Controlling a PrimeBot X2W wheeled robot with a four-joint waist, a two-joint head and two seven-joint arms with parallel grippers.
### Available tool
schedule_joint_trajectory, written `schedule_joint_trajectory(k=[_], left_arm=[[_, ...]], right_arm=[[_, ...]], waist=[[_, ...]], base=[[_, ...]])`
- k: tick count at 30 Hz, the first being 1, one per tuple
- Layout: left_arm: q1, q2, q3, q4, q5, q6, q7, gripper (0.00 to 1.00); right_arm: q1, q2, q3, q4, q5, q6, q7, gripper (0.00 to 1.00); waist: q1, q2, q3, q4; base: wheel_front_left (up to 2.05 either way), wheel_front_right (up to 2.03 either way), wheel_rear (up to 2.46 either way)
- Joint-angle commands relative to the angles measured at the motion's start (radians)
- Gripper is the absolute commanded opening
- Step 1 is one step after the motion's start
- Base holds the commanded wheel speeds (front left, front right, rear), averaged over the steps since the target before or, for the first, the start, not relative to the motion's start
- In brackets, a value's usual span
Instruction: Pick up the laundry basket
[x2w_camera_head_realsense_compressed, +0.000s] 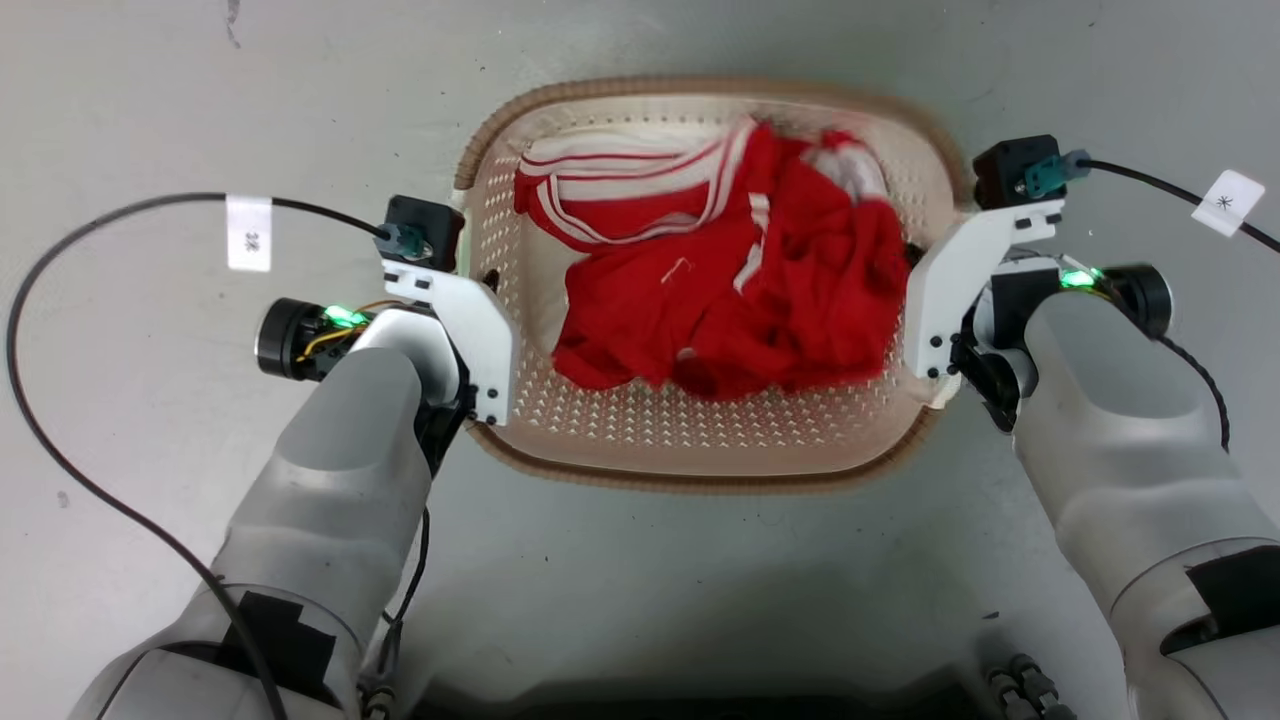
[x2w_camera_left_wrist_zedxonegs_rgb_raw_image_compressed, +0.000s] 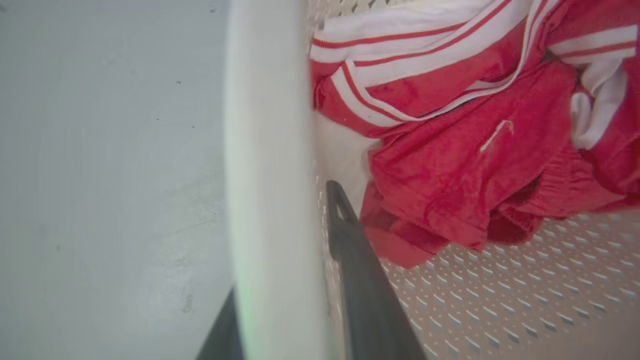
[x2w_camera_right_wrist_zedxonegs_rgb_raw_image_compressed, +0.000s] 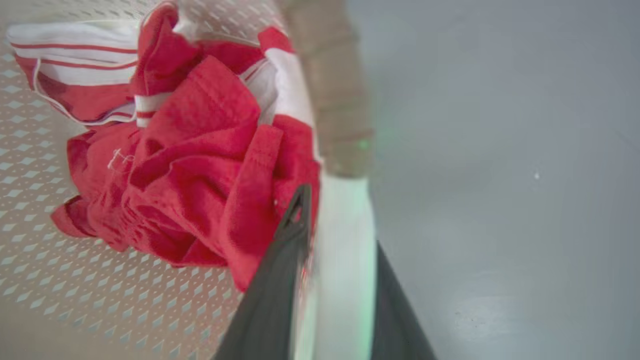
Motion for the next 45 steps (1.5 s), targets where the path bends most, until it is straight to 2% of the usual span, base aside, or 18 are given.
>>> schedule_joint_trajectory(k=[1, 6, 12, 13, 18, 24, 30, 35, 36, 45], left_arm=[[0.002, 0.013, -0.018, -0.003, -0.009, 0.002, 0.003, 0.0], [0.018, 0.015, -0.06, -0.016, -0.048, 0.002, 0.012, 0.0], [0.055, 0.014, -0.128, -0.038, -0.109, 0.001, 0.053, 0.0], [0.081, 0.016, -0.171, -0.058, -0.15, 0.001, 0.094, 0.0], [0.123, 0.028, -0.238, -0.094, -0.214, 0.0, 0.16, 0.0], [0.185, 0.062, -0.352, -0.168, -0.336, 0.0, 0.317, 0.0], [0.237, 0.125, -0.465, -0.245, -0.457, 0.0, 0.485, 0.0], [0.273, 0.172, -0.527, -0.288, -0.544, 0.0, 0.566, 0.0], [0.298, 0.189, -0.564, -0.309, -0.583, -0.001, 0.602, 0.0], [0.335, 0.225, -0.654, -0.353, -0.676, -0.002, 0.694, 0.0]], right_arm=[[-0.015, 0.0, 0.007, 0.002, -0.001, 0.0, -0.002, 0.0], [-0.004, 0.0, 0.014, 0.006, -0.02, 0.001, 0.007, 0.0], [0.023, 0.0, 0.007, 0.008, -0.05, 0.001, 0.032, 0.0], [0.039, 0.0, 0.006, 0.008, -0.07, 0.001, 0.055, 0.0], [0.076, 0.001, -0.002, 0.009, -0.101, 0.001, 0.119, 0.0], [0.147, 0.001, 0.005, 0.009, -0.126, 0.001, 0.274, 0.0], [0.198, -0.002, 0.044, 0.01, -0.073, 0.001, 0.381, 0.0], [0.235, -0.006, 0.081, 0.01, -0.034, 0.001, 0.438, 0.0], [0.262, -0.006, 0.101, 0.01, 0.0, 0.001, 0.471, 0.0], [0.339, -0.006, 0.187, -0.041, 0.123, 0.001, 0.599, 0.0]], waist=[[0.0, 0.0, -0.001, 0.002], [0.0, 0.0, -0.022, 0.003], [0.0, 0.0, -0.101, 0.001], [0.0, 0.0, -0.161, 0.001], [0.0, 0.0, -0.265, 0.003], [0.0, 0.0, -0.454, 0.017], [0.0, 0.0, -0.634, 0.025], [0.0, 0.0, -0.759, 0.033], [0.0, 0.0, -0.822, 0.039], [0.0, 0.0, -0.939, 0.047]], base=[[0.0, 0.0, 0.0], [0.0, 0.0, 0.0], [0.0, 0.0, 0.0], [0.0, 0.0, 0.0], [0.0, 0.0, 0.0], [0.0, 0.0, 0.0], [0.0, 0.0, 0.0], [0.0, 0.0, 0.0], [0.0, 0.0, 0.0], [0.0, 0.0, 0.0]])
